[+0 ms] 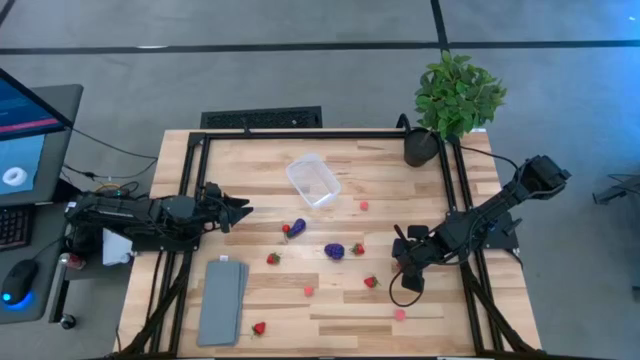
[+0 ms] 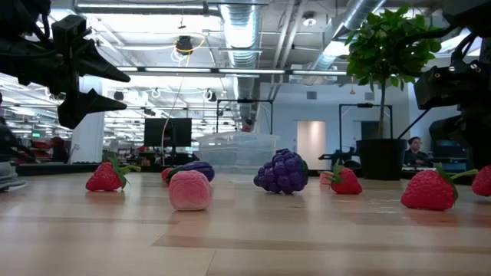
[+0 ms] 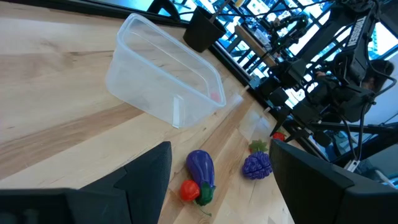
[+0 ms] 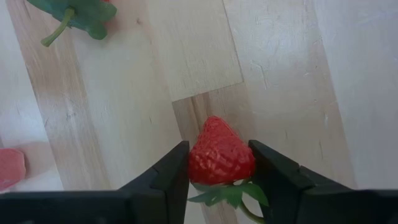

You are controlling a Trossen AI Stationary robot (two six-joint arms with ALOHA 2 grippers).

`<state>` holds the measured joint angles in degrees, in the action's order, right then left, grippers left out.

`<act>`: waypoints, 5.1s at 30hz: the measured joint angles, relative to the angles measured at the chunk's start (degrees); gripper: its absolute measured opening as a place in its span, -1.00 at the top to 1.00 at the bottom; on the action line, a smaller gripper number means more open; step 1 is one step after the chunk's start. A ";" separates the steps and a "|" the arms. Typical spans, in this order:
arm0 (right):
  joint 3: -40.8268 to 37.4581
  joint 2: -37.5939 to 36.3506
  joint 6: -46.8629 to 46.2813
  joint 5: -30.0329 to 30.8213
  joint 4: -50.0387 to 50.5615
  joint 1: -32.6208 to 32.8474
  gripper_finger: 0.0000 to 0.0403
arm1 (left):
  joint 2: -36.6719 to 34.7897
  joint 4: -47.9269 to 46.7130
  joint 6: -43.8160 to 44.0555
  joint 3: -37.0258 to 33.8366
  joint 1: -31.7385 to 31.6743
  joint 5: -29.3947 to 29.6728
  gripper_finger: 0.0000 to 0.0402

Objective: Pick and placing Produce into tupperware
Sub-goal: Put the strawberry into the transparent container

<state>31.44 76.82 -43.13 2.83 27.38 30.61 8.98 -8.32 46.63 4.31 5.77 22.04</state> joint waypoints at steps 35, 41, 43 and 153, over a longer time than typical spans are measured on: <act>0.00 0.00 0.00 0.00 -0.04 0.00 0.11 | 0.01 0.00 -0.04 0.01 -0.01 -0.01 -0.30; 0.00 0.00 -0.01 0.01 -0.04 -0.01 0.08 | 0.02 0.00 -0.07 -0.02 0.01 0.00 -0.30; 0.00 0.00 0.00 0.00 -0.04 0.00 0.11 | 0.02 0.00 -0.04 0.00 0.00 0.01 -0.30; -0.02 0.44 -1.99 -1.20 2.56 -0.02 0.00 | 0.02 0.00 -0.07 -0.02 0.01 -0.04 -0.30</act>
<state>31.42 77.25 -45.12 1.63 29.93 30.59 8.99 -8.32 46.57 4.29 5.78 22.00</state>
